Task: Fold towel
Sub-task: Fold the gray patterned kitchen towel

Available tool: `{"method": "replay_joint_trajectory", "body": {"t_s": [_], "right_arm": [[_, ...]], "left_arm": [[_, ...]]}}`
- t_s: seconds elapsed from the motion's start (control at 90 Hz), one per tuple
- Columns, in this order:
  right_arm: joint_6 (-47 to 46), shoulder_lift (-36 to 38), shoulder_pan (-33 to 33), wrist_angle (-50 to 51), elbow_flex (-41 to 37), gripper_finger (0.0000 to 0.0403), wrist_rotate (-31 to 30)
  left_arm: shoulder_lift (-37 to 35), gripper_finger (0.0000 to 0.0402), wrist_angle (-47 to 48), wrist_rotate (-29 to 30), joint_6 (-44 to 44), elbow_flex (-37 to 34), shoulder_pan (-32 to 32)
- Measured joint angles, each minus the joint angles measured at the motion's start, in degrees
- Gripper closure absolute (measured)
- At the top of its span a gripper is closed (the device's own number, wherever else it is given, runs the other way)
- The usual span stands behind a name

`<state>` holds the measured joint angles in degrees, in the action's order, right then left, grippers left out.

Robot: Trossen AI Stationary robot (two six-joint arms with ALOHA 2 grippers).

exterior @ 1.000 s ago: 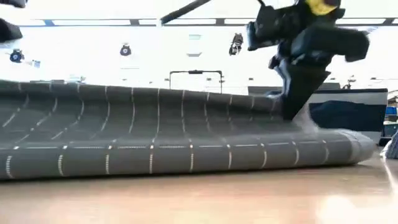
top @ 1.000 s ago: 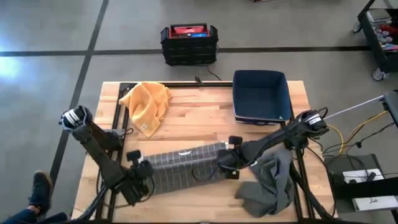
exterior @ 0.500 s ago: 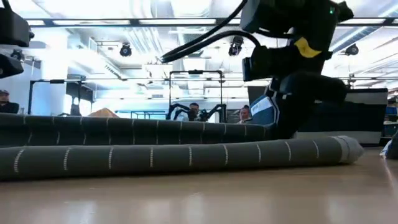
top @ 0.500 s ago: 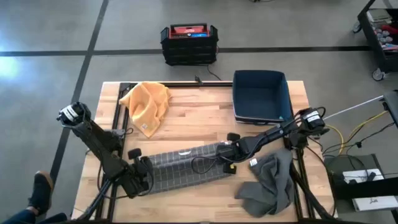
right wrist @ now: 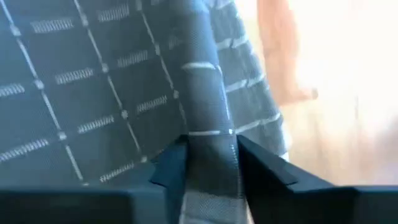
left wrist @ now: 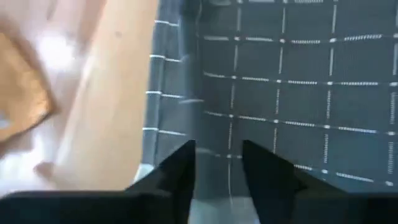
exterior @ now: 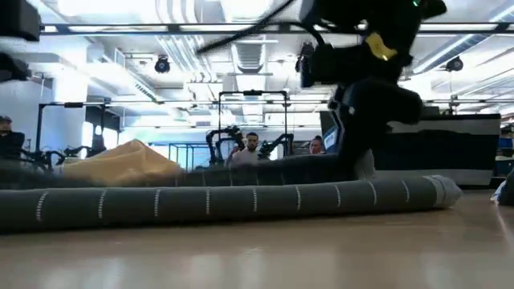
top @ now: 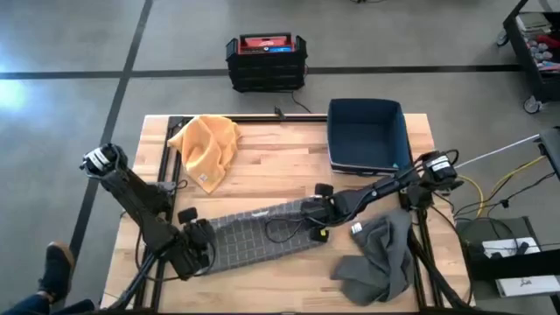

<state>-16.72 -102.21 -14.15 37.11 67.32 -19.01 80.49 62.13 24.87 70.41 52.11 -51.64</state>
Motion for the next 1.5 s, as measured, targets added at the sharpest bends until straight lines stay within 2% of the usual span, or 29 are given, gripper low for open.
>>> {"method": "replay_joint_trajectory", "body": {"t_s": [0.122,0.2,0.411,0.6,0.767,0.989,1.211,1.4,1.5], "right_arm": [[2.2,0.0,0.4,6.8,3.6,0.0214,-3.4],[2.3,0.1,0.6,9.9,5.2,0.0195,-3.4],[3.1,0.3,-0.6,6.5,3.2,0.0169,4.4],[5.8,0.1,-0.5,-2.1,-1.6,0.0175,9.2],[6.9,-0.1,-0.5,-6.8,-5.6,0.0194,10.0],[4.2,-0.3,-0.7,-7.7,-9.4,0.0208,11.0],[4.5,-0.3,-1.0,-4.9,-6.4,0.0199,16.6],[8.3,0.3,-0.6,7.4,2.4,0.0178,16.7],[8.4,1.0,-0.3,9.2,5.1,0.0165,16.7]], "left_arm": [[0.0,0.0224,5.3,4.5,1.1,3.8,0.0],[-0.1,0.0217,4.2,8.1,1.1,4.5,0.0],[0.6,0.023,-5.8,8.8,1.0,0.1,0.0],[0.6,0.0265,-17.0,5.6,0.7,-7.5,0.0],[0.6,0.0295,-25.0,2.7,1.3,-14.6,-0.1],[0.1,0.0325,-27.6,-0.1,5.6,-19.4,-0.5],[-1.3,0.0329,-25.3,1.6,5.6,-18.8,-0.5],[-4.2,0.0331,-20.8,2.9,4.9,-14.1,-0.4],[-5.7,0.0329,-21.9,3.7,4.8,-11.6,-0.3]]}}
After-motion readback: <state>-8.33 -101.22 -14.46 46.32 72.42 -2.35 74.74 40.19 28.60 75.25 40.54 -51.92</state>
